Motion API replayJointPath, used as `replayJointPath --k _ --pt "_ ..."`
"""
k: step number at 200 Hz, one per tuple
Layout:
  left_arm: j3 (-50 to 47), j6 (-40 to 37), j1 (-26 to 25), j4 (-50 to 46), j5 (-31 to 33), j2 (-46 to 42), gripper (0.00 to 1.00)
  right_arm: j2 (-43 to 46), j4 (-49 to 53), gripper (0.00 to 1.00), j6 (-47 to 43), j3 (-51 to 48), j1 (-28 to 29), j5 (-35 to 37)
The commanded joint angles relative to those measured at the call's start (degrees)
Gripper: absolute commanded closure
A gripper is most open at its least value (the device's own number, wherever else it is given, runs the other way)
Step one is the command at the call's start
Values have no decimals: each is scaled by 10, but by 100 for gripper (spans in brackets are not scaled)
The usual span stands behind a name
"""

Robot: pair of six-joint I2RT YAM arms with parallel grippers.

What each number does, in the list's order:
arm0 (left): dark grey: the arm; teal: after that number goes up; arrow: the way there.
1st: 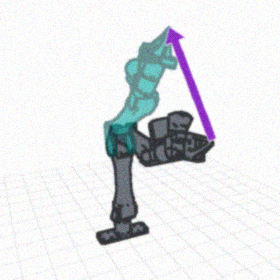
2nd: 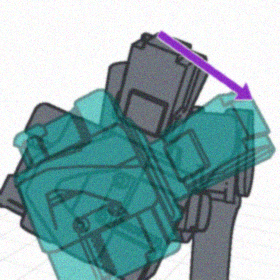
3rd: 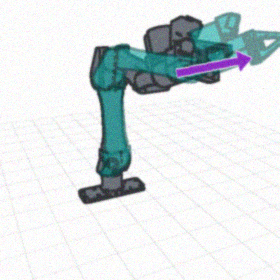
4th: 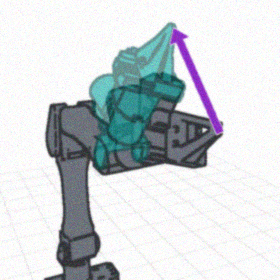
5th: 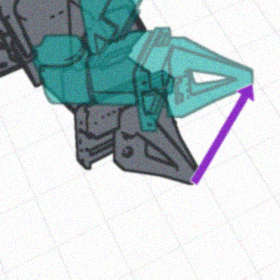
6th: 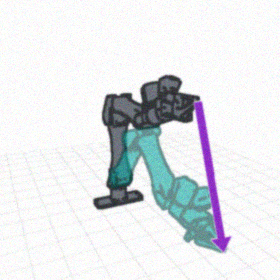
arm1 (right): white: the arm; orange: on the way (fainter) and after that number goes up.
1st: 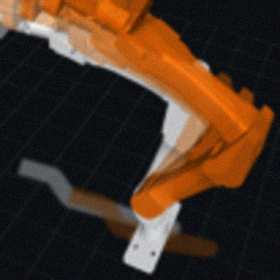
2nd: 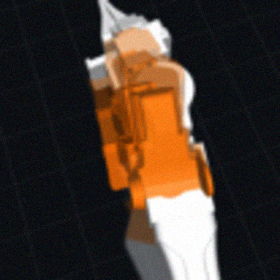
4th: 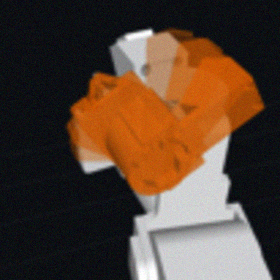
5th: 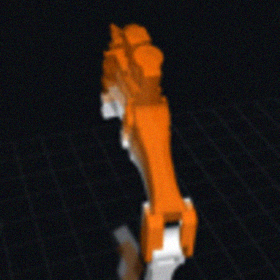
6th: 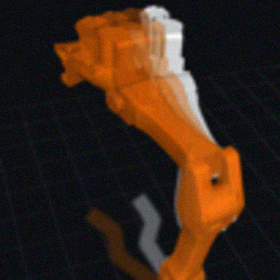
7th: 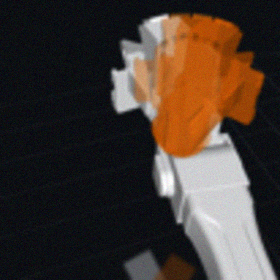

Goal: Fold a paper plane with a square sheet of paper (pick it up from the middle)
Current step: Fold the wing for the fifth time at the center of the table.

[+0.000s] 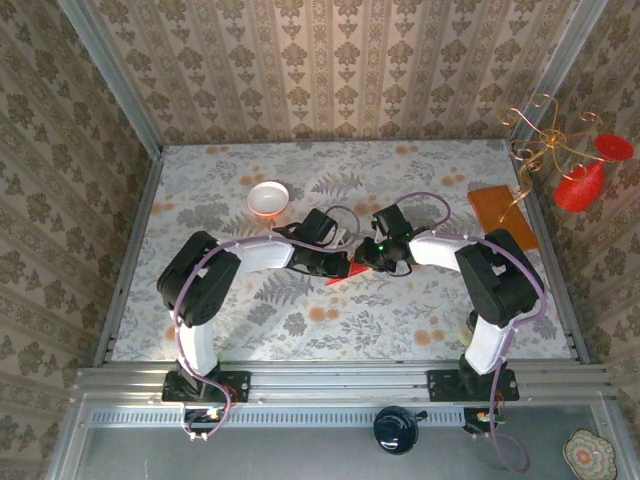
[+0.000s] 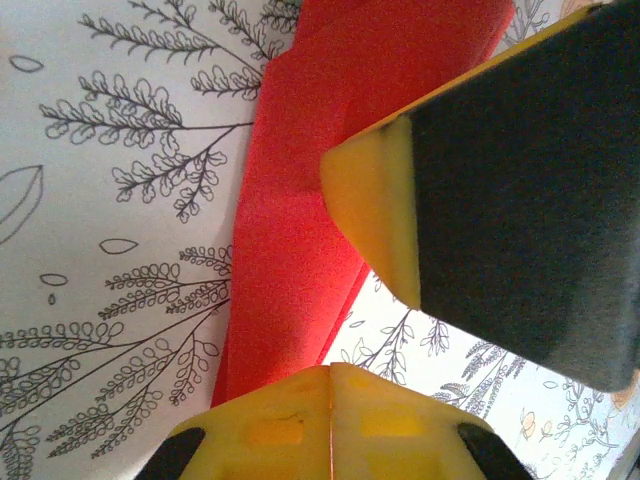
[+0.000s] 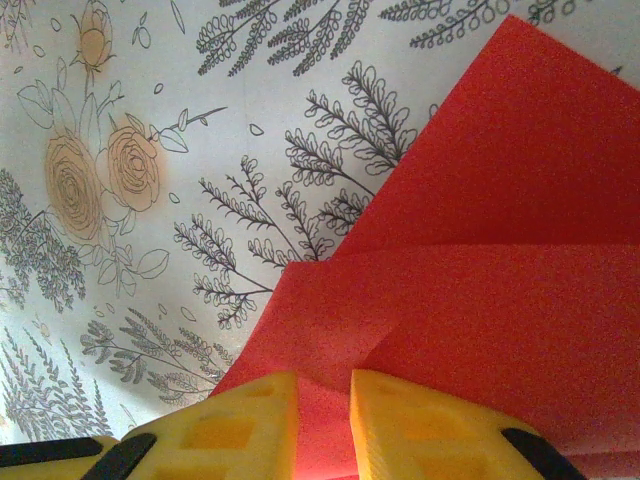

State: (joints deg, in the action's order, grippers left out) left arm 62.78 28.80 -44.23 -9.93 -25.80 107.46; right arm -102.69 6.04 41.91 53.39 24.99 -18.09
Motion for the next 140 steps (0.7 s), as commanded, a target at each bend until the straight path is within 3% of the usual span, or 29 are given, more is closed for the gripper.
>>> replayJointPath --k 1,81,140 --pt "15 9 0 -8 -11 14 91 -1 20 75 -11 -3 -3 6" --pt "11 6 5 -21 5 35 91 57 56 72 -16 11 -3 7" --pt "3 7 6 -17 2 30 91 119 152 49 18 -3 -3 139"
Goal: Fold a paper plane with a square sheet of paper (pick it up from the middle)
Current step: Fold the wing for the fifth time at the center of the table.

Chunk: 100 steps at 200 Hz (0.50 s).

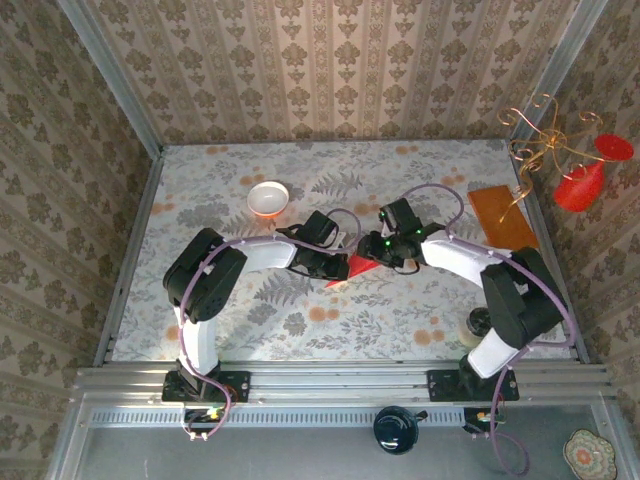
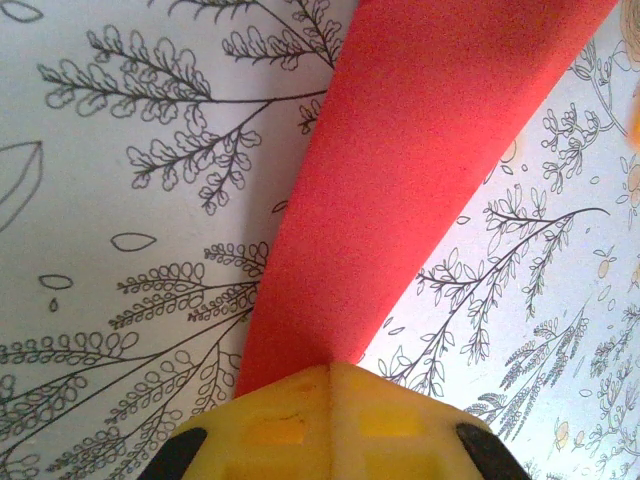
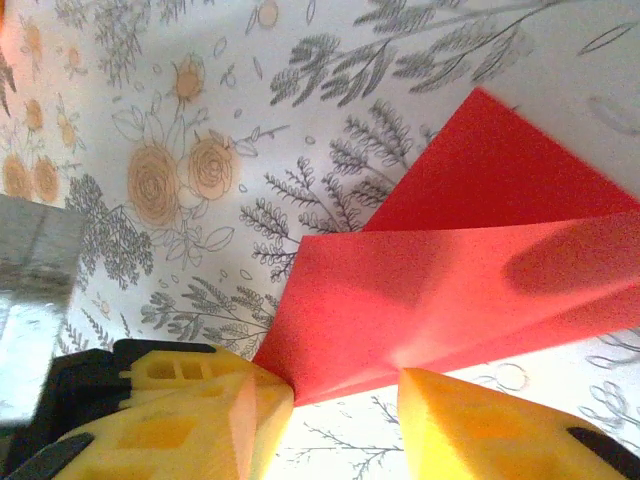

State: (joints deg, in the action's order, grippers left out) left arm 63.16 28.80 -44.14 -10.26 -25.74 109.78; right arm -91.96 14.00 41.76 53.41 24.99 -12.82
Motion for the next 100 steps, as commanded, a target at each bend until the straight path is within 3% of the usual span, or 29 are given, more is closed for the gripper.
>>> replayJointPath --k 1,50,100 --pt "-1 7 5 -13 2 6 91 11 74 49 19 -3 -3 90" --pt "-4 9 7 -8 -1 4 91 -37 102 38 23 39 -4 120" --pt "-6 12 7 -4 -6 3 91 -90 104 35 17 80 -4 112"
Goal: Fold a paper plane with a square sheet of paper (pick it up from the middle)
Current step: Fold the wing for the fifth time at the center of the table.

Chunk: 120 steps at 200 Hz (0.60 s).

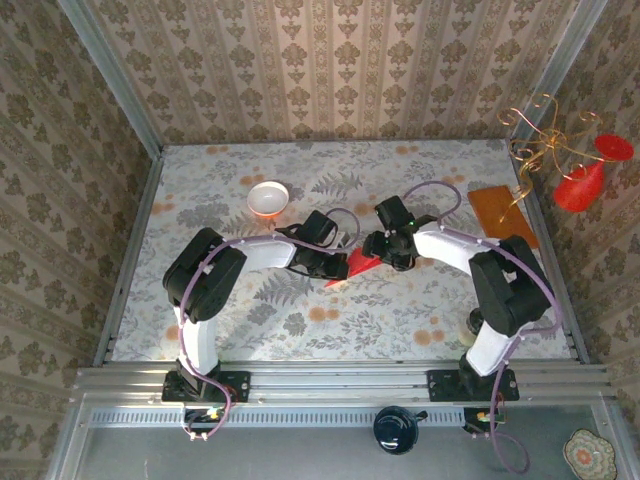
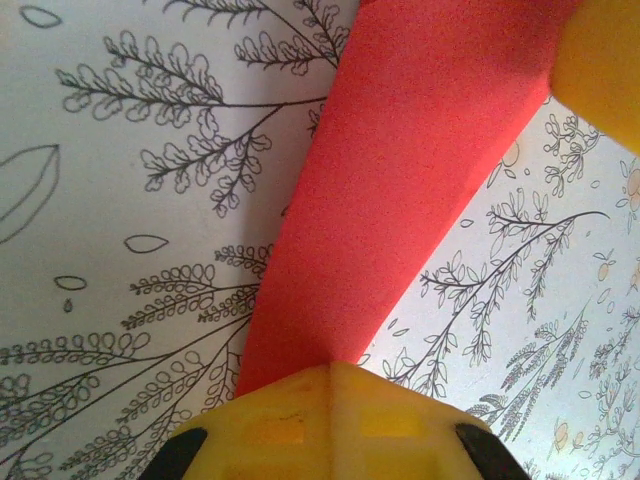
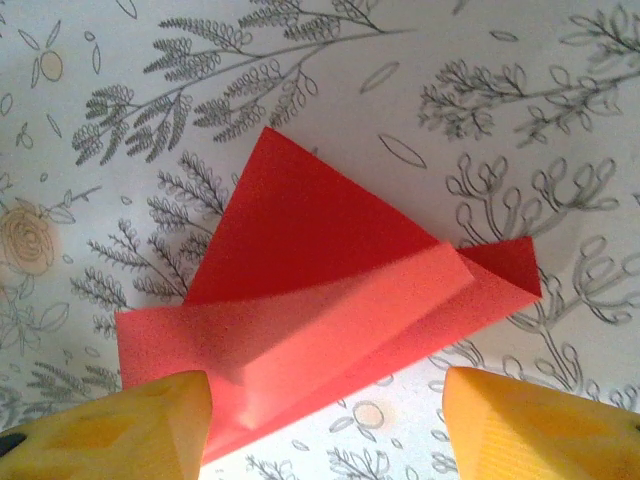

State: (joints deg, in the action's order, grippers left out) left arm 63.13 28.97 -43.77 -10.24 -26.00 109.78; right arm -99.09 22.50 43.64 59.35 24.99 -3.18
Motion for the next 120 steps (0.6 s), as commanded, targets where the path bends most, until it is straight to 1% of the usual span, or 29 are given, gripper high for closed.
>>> replayJointPath --k 1,33,59,78,120 --pt "-6 10 4 -4 -4 3 91 -20 19 35 -2 21 -4 15" --pt "-8 11 4 -2 -7 -1 91 -36 24 37 0 21 -5 24" --pt "-9 10 5 -2 -10 -6 91 -50 25 43 2 18 -6 22" --pt "-6 12 7 3 -22 -11 91 -53 19 50 2 11 -7 21" --pt "-1 9 8 25 -39 -27 89 -64 15 58 -2 3 -9 17"
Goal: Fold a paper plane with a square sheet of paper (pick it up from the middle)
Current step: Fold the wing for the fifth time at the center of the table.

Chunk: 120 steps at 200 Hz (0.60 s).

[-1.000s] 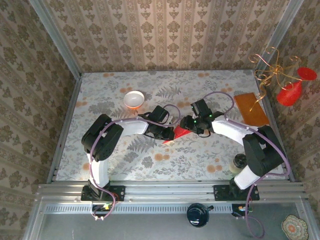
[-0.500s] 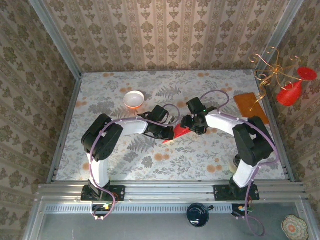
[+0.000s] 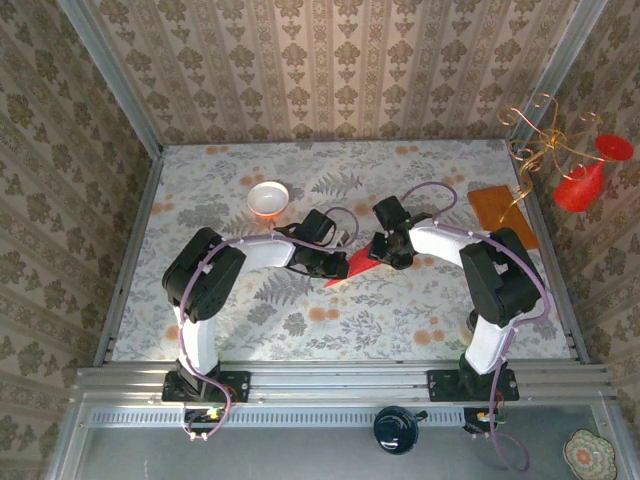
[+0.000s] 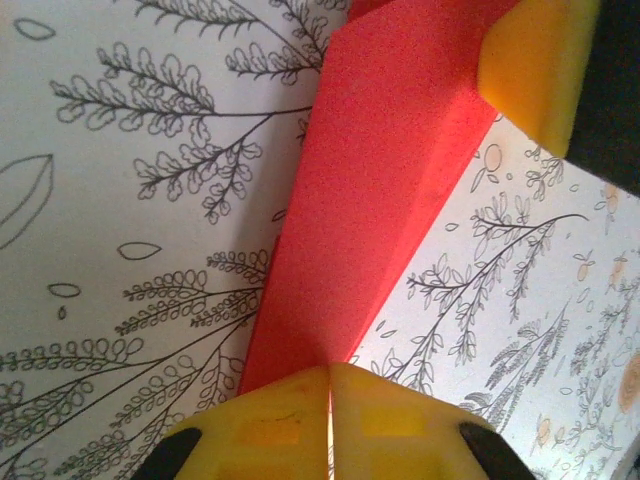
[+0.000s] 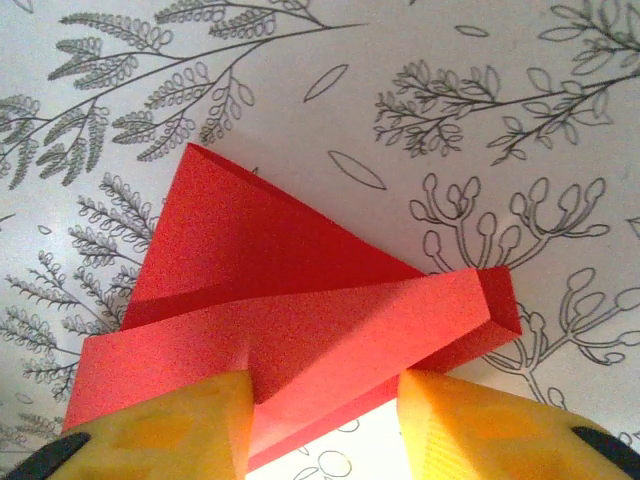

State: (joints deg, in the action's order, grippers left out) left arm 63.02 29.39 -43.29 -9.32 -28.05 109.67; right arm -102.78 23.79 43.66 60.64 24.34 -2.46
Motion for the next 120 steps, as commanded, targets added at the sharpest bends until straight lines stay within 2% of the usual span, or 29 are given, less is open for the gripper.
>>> replayJointPath --k 1,120 --pt "0 5 3 16 -19 -26 88 -28 2 59 -2 -10 -3 9" --pt "-9 17 16 12 0 1 88 -48 0 67 -9 -11 -3 3"
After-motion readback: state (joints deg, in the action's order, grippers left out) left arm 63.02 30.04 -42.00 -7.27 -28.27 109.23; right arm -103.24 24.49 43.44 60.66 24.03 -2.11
